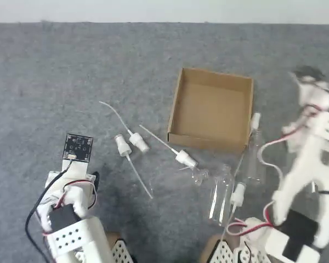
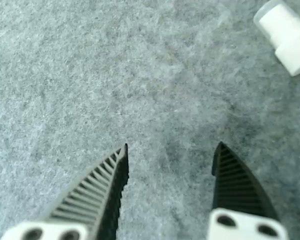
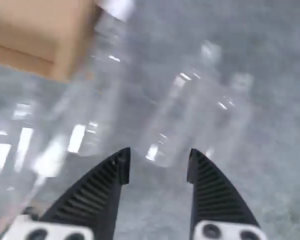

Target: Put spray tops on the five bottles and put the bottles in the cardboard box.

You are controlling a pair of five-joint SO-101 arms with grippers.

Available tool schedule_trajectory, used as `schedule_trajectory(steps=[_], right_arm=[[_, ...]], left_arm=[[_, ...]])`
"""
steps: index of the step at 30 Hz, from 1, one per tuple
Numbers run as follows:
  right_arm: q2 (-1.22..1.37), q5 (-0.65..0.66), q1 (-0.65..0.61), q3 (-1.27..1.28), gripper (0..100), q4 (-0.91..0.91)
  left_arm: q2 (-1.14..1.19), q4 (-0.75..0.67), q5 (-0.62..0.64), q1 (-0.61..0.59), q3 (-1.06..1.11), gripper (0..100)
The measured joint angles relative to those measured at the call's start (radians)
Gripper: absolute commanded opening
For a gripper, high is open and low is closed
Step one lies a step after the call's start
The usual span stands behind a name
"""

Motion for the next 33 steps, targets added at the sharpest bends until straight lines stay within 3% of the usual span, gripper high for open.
schedule_trajectory(steps=[5, 9, 15, 27, 33], right_arm=[[0.0, 0.081, 0.18, 0.12, 19.8, -0.167], [0.0, 0.103, 0.245, 0.219, 22.1, -0.302], [0.034, 0.107, 0.258, 0.259, 22.1, -0.413], [0.382, 0.107, 0.258, 0.201, 21.7, -0.474], [0.436, 0.107, 0.258, 0.199, 4.9, -0.514]], left_arm=[[0.0, 0.0, 0.0, 0.0, 0.0, 25], [0.0, 0.0, 0.0, 0.0, 0.0, 25], [0.0, 0.0, -0.009, 0.0, 0.0, 25], [0.0, 0.034, -0.08, 0.064, 0.0, 25], [0.015, 0.133, -0.172, 0.048, -0.183, 25]])
